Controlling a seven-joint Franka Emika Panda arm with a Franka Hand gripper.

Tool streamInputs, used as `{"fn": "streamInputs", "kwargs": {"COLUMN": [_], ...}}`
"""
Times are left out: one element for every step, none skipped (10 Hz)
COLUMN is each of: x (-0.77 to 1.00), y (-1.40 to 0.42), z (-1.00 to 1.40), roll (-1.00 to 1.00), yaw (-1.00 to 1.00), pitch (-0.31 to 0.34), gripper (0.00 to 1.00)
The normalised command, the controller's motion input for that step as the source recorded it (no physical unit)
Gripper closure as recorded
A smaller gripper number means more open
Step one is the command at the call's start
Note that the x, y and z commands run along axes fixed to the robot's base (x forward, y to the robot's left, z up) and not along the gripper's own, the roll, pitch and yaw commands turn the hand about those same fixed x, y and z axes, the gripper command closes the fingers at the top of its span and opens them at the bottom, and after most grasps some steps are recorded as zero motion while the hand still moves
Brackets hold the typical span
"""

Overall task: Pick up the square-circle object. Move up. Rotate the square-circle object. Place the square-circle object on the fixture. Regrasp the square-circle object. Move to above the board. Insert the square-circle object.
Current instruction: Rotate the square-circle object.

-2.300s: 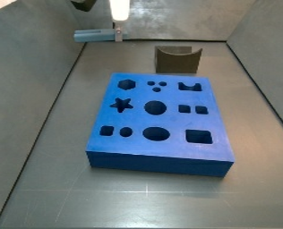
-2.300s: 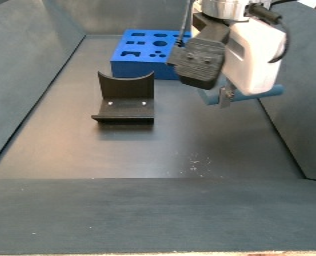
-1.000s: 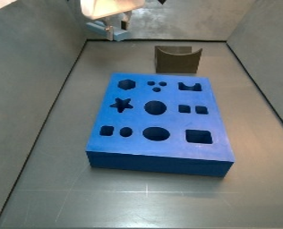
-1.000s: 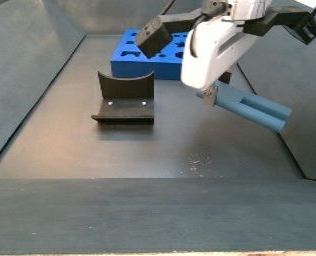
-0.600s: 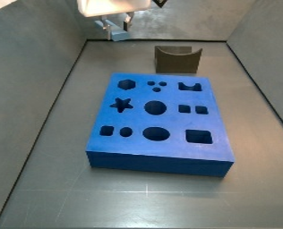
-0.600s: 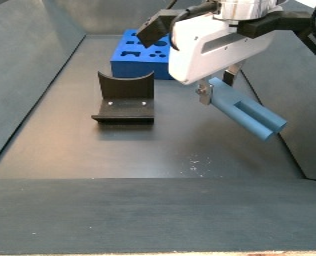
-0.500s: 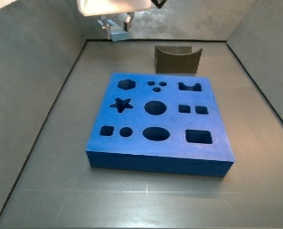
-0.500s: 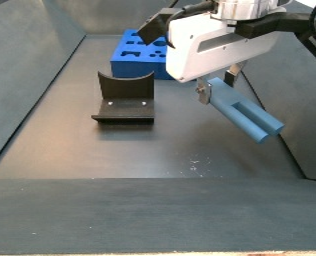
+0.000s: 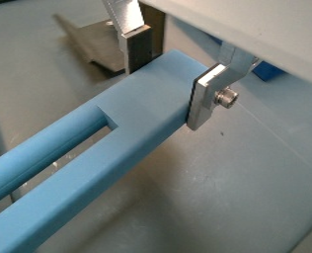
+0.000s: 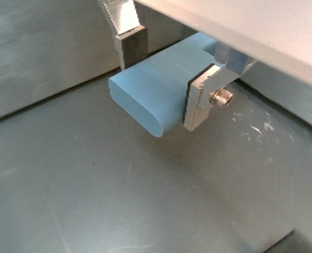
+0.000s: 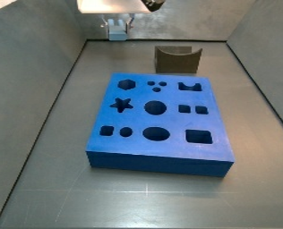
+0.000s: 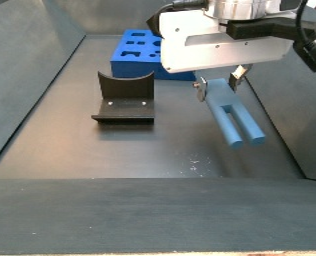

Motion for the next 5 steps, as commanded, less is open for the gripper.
{"fn": "streamInputs", "kwargs": {"x": [0.03,0.03,0.03,0.0,0.01], "y": [0.02,0.02,0.02,0.0,0.0], "z": [-0.03,-0.02,-0.02,-1.0,-1.0], "roll": [-0.03,-0.03,-0.03,0.0,0.0], "yaw": [-0.56,-0.38,-0.22,0.0,0.05], "pitch": [0.01,0.01,0.01,0.0,-0.008], "gripper": [1.0,1.0,1.0,1.0,1.0]}}
